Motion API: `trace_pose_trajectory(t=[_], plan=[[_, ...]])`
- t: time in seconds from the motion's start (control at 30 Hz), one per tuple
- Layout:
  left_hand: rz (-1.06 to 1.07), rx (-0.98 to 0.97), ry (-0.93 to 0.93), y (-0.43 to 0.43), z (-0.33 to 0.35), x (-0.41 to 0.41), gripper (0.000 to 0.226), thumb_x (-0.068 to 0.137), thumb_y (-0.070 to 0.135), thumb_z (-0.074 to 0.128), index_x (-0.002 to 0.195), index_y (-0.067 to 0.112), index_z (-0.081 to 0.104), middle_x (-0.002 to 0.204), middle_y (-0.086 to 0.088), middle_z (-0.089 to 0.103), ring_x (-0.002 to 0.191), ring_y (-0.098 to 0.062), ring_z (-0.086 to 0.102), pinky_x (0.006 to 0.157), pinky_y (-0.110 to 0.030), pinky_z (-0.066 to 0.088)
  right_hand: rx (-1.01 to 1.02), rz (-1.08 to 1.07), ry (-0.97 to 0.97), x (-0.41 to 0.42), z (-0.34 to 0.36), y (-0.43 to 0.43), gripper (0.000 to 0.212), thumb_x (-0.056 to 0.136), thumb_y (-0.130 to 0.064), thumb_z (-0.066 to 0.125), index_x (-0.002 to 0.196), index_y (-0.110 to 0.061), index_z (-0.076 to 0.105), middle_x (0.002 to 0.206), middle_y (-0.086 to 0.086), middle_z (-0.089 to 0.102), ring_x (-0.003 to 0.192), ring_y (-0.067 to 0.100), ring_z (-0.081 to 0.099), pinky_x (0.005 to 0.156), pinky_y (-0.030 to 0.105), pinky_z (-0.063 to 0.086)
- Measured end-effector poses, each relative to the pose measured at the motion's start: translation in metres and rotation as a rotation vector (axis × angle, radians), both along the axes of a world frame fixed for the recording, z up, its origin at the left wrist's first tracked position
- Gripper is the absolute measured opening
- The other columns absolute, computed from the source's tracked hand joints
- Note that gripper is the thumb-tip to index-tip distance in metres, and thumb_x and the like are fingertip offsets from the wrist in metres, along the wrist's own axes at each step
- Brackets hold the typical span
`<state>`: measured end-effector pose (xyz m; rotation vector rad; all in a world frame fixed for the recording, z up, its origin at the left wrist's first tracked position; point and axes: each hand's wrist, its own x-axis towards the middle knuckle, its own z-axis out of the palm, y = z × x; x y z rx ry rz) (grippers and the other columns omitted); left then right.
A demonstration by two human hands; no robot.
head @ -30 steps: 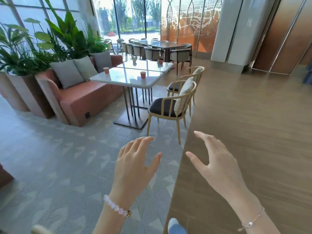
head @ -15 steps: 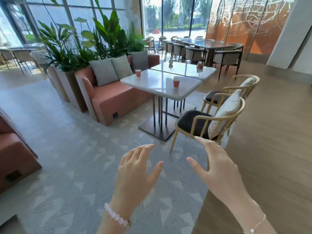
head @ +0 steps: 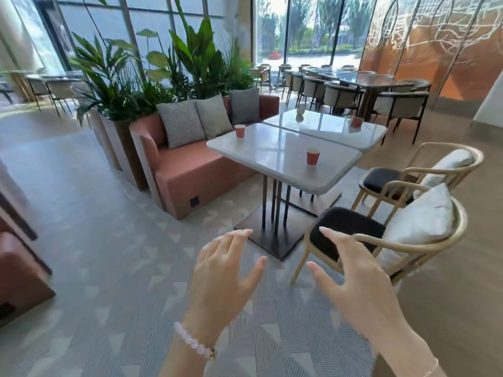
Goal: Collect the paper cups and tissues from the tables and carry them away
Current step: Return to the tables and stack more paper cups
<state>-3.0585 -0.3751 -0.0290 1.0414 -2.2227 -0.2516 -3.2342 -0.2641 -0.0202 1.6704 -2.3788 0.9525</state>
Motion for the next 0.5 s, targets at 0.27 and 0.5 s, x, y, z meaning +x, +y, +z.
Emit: trace_pose_trajectory(t=[0.27,0.5], plan=[[-0.009,-0.058,0.023,-0.161,0.014,-0.059,0.043,0.081,0.035,0.07,0.118,0.016,0.06,0.114,0.006,0.064,0.107,-0.016,0.059,0.095,-0.036,0.042,-0.033,0.021,-0.01,-0.059,0.011,-0.163,0.059,0.081,-0.049,0.06,0.132,-0.022,0.05,0.12,-0.006,0.061,0.11,0.016,0.059,0.084,0.033,0.05],[0.004,-0.04,0.013,-0.27,0.012,-0.104,0.039,0.082,0.035,0.068,0.116,0.018,0.06,0.113,0.008,0.064,0.107,-0.013,0.059,0.095,-0.03,0.036,-0.04,0.036,-0.007,-0.106,0.008,-0.288,0.059,0.081,-0.051,0.059,0.132,-0.022,0.049,0.124,-0.003,0.061,0.113,0.019,0.059,0.088,0.033,0.048]])
